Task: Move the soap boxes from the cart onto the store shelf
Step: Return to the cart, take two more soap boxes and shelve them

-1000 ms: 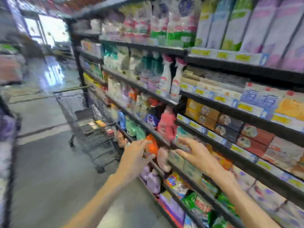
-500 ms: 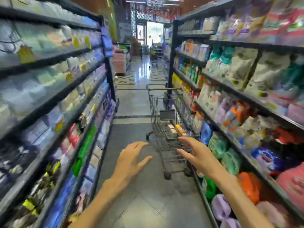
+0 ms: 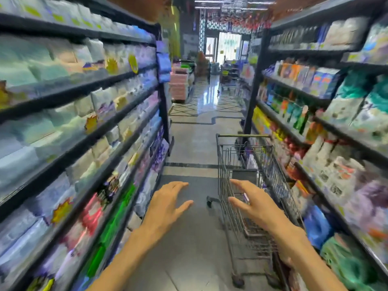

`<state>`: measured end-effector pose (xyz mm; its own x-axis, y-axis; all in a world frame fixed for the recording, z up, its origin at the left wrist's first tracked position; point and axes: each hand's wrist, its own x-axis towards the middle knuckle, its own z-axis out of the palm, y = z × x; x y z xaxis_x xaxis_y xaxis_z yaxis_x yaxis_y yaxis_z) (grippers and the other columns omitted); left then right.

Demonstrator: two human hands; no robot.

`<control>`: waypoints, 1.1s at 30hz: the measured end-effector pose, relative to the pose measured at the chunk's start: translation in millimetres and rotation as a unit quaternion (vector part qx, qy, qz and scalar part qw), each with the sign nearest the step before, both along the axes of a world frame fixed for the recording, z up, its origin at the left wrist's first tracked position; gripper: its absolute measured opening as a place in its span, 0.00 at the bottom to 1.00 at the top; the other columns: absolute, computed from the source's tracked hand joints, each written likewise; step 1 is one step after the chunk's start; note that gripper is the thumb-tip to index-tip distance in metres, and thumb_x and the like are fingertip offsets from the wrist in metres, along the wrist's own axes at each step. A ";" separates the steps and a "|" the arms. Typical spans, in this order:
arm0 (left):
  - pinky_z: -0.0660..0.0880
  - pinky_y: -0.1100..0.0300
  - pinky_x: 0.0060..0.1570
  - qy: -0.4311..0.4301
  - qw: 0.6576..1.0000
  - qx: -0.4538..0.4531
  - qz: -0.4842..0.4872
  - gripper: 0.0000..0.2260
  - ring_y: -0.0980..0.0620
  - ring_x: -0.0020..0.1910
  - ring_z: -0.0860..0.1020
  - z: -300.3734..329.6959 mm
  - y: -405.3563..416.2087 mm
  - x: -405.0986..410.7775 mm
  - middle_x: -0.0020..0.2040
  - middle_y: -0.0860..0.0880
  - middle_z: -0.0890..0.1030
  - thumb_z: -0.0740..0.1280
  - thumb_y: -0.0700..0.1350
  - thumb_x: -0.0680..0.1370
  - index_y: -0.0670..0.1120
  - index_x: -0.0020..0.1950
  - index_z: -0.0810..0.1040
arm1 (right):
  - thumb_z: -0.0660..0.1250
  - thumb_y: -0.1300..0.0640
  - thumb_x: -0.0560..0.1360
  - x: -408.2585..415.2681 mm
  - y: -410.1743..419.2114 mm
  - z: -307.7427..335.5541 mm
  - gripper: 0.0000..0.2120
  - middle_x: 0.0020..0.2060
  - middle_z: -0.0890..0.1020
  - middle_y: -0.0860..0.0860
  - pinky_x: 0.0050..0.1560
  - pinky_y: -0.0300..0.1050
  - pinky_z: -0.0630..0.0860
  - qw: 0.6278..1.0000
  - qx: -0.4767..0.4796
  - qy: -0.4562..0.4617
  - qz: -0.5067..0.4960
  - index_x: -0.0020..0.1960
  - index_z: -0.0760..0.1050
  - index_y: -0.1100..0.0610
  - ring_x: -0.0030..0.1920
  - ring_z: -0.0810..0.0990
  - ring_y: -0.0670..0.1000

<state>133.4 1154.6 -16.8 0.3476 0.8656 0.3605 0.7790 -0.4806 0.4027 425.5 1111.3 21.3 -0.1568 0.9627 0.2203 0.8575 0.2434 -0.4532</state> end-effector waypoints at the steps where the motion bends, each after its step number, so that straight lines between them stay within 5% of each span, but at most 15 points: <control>1: 0.74 0.52 0.64 -0.002 1.000 0.001 -0.001 0.30 0.51 0.66 0.76 -1.5 25.4 3.0 0.67 0.53 0.78 0.58 0.69 0.76 0.52 0.71 0.73 | 0.65 0.42 0.78 2.7 24.1 -2.3 0.28 0.68 0.74 0.44 0.66 0.47 0.72 1.000 -0.001 -0.003 -0.003 0.75 0.65 0.48 0.68 0.72 0.46; 14: 0.71 0.51 0.68 0.014 0.987 -0.025 -0.156 0.28 0.52 0.71 0.71 -8.6 371.8 119.3 0.71 0.55 0.74 0.60 0.67 0.78 0.55 0.74 0.69 | 0.64 0.41 0.78 93.8 288.7 -10.4 0.27 0.70 0.71 0.41 0.67 0.45 0.71 0.984 -0.012 -0.023 -0.177 0.75 0.63 0.44 0.70 0.71 0.45; 19: 0.72 0.48 0.68 0.037 0.962 -0.033 -0.269 0.33 0.50 0.71 0.72 -17.7 468.0 219.0 0.72 0.53 0.73 0.53 0.71 0.76 0.54 0.74 0.68 | 0.65 0.41 0.78 154.1 331.4 -8.7 0.28 0.71 0.72 0.44 0.66 0.49 0.72 0.956 -0.023 -0.037 -0.289 0.75 0.64 0.45 0.69 0.71 0.47; 25: 0.71 0.51 0.69 0.061 0.924 -0.029 -0.375 0.27 0.50 0.71 0.71 -40.5 552.4 351.3 0.73 0.52 0.72 0.63 0.63 0.79 0.53 0.75 0.68 | 0.65 0.39 0.77 238.5 371.5 -38.2 0.30 0.71 0.71 0.43 0.64 0.50 0.74 0.912 -0.051 -0.031 -0.407 0.76 0.61 0.44 0.68 0.73 0.48; 33: 0.73 0.54 0.66 0.108 0.862 -0.047 -0.493 0.27 0.50 0.69 0.73 -76.6 624.4 484.2 0.70 0.52 0.74 0.64 0.63 0.79 0.51 0.74 0.69 | 0.63 0.41 0.79 305.2 406.9 -69.1 0.30 0.73 0.69 0.45 0.67 0.49 0.70 0.845 -0.093 -0.012 -0.527 0.77 0.60 0.47 0.72 0.68 0.50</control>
<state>617.6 1779.0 -93.4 0.9810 0.1343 0.1398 0.0733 -0.9246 0.3737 730.7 1518.2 -47.8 0.8063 0.5886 0.0580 0.5632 -0.7341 -0.3792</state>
